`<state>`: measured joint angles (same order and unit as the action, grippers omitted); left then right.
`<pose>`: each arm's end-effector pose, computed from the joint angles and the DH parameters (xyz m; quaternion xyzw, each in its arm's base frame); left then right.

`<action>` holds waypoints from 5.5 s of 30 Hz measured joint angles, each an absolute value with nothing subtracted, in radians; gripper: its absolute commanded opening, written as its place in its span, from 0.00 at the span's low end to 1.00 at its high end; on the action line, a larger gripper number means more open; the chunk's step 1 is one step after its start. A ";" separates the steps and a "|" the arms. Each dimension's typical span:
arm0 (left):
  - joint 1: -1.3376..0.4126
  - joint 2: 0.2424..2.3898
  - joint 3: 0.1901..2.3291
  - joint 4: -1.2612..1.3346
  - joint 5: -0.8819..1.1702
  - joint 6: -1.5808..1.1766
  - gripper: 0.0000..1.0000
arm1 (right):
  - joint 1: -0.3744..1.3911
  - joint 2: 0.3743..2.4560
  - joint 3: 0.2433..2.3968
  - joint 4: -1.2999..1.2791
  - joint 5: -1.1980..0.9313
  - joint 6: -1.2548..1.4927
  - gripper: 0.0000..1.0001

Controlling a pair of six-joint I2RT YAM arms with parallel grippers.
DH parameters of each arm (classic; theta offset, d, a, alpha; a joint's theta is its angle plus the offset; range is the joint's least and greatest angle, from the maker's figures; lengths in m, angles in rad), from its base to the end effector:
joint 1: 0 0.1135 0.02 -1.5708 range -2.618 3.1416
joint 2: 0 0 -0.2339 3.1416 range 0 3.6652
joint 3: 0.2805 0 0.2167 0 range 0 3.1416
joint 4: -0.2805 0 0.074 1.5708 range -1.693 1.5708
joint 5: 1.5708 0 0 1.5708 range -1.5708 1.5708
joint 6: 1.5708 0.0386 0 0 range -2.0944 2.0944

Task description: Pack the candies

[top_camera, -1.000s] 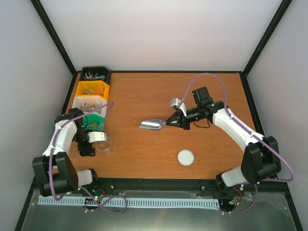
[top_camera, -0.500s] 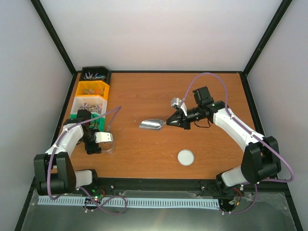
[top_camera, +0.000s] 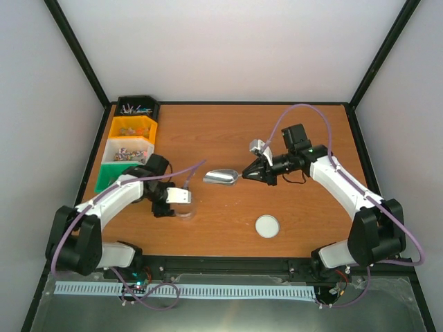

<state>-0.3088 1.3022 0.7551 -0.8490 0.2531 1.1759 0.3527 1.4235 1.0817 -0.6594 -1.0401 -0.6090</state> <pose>0.1746 -0.0658 0.1722 0.6762 0.7208 -0.0777 0.1314 0.2254 0.1184 0.2528 -0.5090 0.6738 0.4418 0.3028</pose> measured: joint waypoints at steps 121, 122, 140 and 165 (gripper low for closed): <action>0.376 1.882 1.366 -1.084 0.625 0.621 0.58 | 0.373 1.346 1.019 -0.479 -0.843 -0.429 0.03; 0.361 1.869 1.342 -1.073 0.634 0.614 0.57 | 0.381 1.347 1.019 -0.479 -0.841 -0.430 0.03; 0.189 1.796 1.202 -0.809 0.645 0.349 0.63 | 0.477 1.365 1.020 -0.502 -0.790 -0.483 0.03; 0.081 1.795 1.236 -0.744 0.427 0.472 0.20 | 0.544 1.387 1.020 -0.497 -0.760 -0.481 0.03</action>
